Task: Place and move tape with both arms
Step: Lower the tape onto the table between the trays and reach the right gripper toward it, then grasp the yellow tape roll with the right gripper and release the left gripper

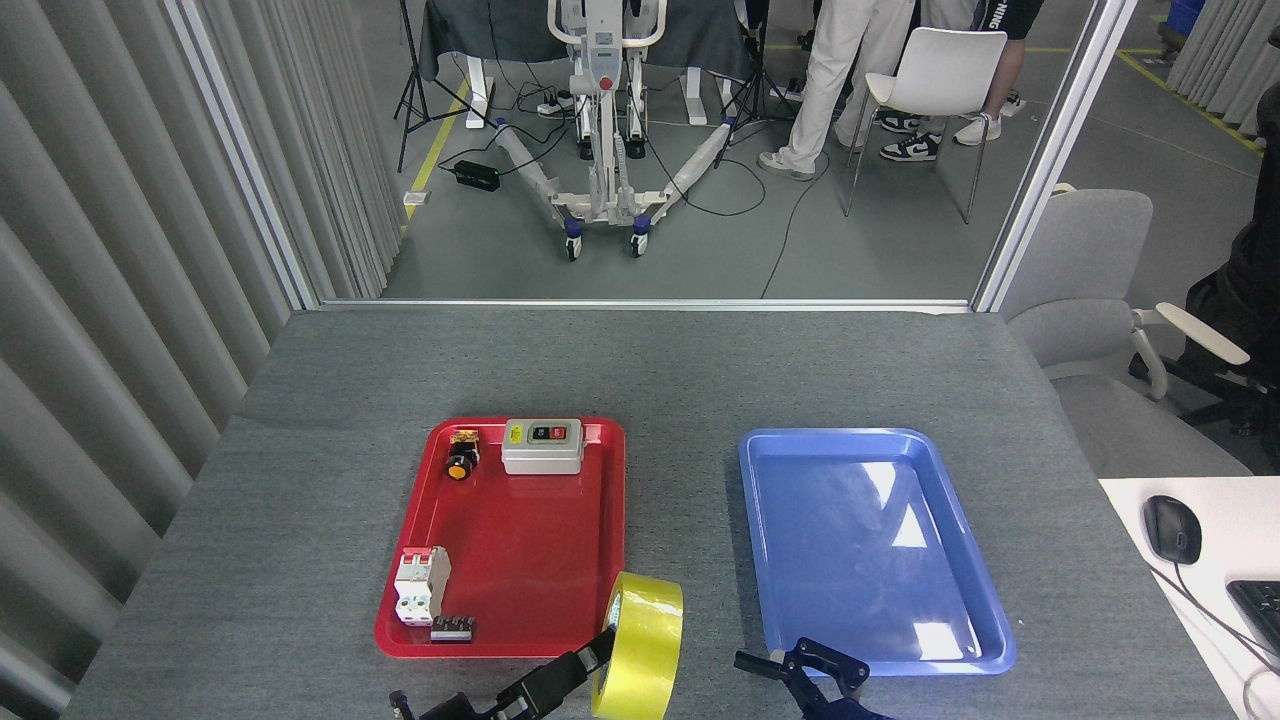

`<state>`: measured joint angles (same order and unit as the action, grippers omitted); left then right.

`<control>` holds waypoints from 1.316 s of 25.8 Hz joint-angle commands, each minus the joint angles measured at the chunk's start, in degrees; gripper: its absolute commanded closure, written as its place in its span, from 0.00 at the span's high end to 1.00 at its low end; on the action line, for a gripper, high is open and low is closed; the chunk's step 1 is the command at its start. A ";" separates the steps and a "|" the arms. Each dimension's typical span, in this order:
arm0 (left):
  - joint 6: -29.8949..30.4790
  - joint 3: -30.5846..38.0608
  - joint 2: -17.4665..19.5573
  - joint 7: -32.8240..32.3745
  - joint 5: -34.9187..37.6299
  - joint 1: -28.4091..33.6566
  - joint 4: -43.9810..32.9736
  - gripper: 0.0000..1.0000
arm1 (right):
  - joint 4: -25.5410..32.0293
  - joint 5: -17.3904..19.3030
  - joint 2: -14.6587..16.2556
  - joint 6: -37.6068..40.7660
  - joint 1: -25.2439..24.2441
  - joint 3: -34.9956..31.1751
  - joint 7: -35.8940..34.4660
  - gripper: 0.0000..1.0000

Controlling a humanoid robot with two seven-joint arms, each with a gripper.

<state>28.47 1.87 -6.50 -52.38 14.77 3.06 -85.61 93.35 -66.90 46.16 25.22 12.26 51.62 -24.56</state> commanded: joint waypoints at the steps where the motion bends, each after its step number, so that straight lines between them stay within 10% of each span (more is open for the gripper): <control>1: 0.01 0.15 0.00 0.00 0.00 0.01 0.00 0.07 | -1.07 0.01 -2.66 0.18 1.37 0.06 1.80 0.95; 15: -0.08 0.41 -0.09 0.00 0.00 -0.08 0.09 0.07 | -2.65 -0.07 -8.20 2.20 4.00 0.23 6.90 0.92; 34: -0.17 0.59 -0.09 0.00 0.18 -0.69 0.62 0.07 | -3.53 0.19 -8.55 8.62 5.06 0.15 6.90 0.40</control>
<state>28.27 2.35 -6.59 -52.38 15.01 2.44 -85.09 89.91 -66.80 37.53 34.05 17.31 51.79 -17.66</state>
